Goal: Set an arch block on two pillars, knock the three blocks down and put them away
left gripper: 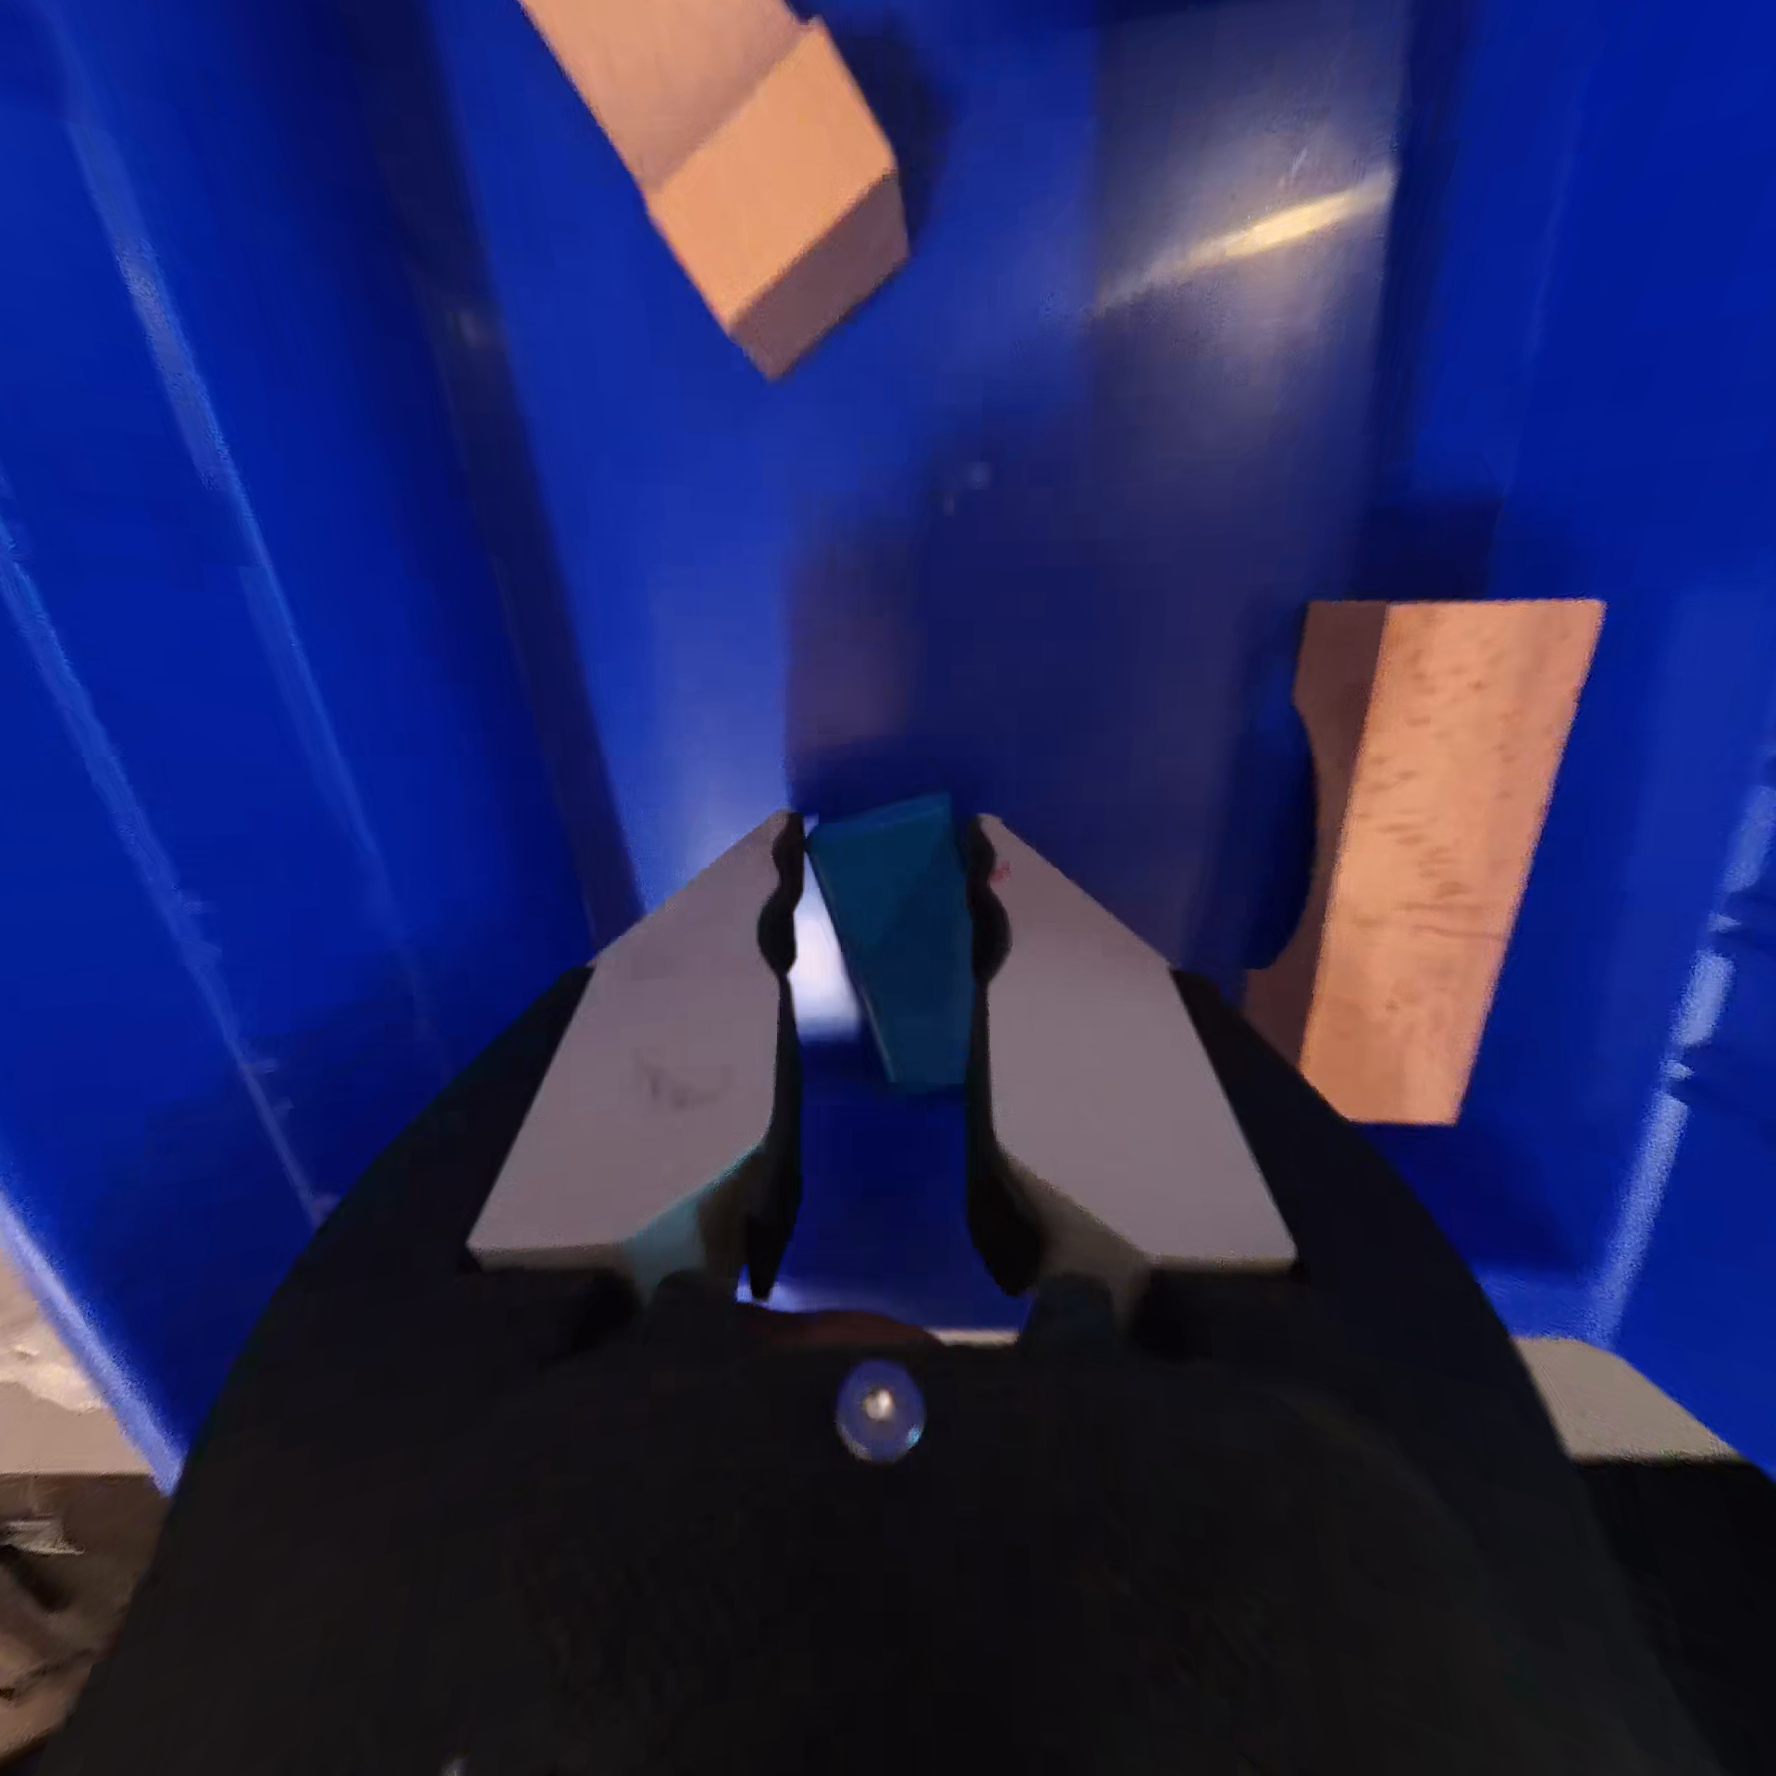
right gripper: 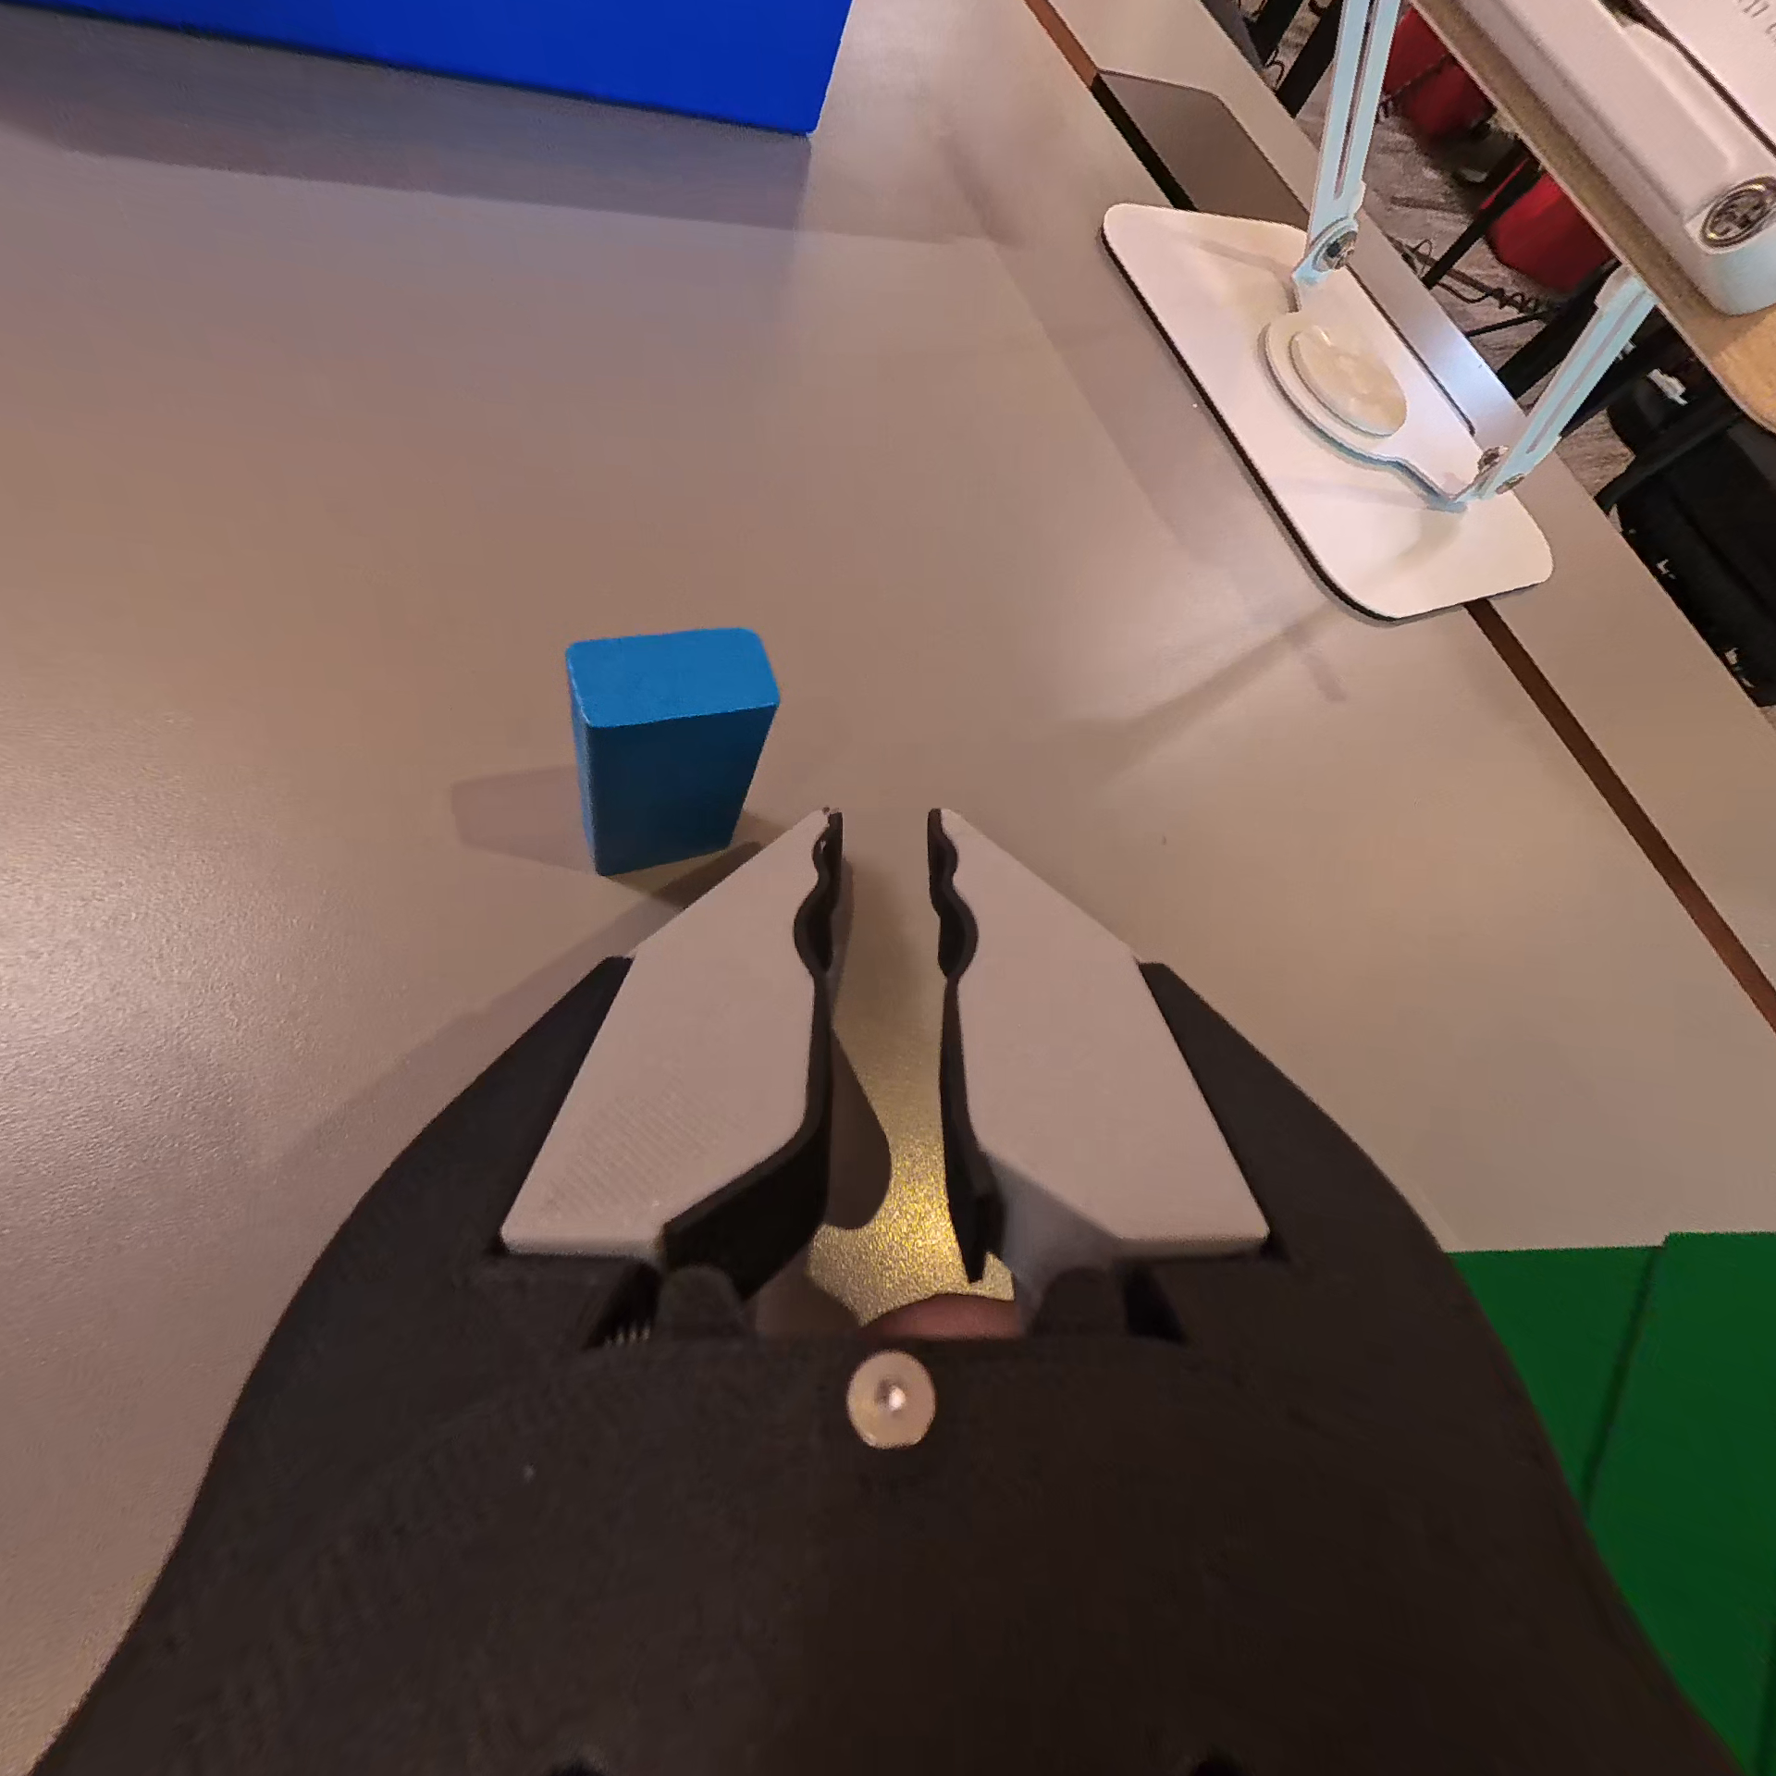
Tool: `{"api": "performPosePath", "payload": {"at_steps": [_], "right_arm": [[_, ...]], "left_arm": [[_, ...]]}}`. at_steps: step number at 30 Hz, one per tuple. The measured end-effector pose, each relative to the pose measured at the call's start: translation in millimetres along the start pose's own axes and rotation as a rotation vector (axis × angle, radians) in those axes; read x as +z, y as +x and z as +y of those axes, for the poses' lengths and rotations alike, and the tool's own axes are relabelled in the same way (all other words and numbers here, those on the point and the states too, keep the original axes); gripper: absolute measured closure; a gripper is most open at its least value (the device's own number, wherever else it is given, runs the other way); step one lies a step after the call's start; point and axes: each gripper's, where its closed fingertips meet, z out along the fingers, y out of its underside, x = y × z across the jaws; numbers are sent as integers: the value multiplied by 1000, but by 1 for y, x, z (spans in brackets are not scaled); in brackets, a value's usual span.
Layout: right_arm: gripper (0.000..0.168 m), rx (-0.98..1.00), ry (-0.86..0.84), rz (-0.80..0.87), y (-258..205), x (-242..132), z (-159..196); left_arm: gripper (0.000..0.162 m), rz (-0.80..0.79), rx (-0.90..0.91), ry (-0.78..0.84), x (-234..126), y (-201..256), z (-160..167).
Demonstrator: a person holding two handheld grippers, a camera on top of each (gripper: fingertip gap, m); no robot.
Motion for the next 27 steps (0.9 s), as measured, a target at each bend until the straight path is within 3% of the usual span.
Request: {"api": "performPosePath", "payload": {"at_steps": [5, 13, 16, 18, 23, 27], "right_arm": [[153, -4, -18, -5, -1, 2, 4], [153, -2, -19, 2, 2, 2, 5], [153, 3, -17, 2, 2, 2, 5], [153, 0, -16, 7, 2, 1, 4], [153, 12, 4, 23, 7, -3, 1], [153, 54, 50, 21, 12, -11, -6]], "left_arm": [[130, -4, 179, -3, 1, 0, -5], [106, 100, 15, -87, -2, -1, 24], [132, 99, 67, -43, -2, -1, 20], [132, 103, 99, -7, -2, 1, 16], [132, 99, 150, 208, -17, 4, -16], [133, 120, 207, 529, -75, 21, -60]]}}
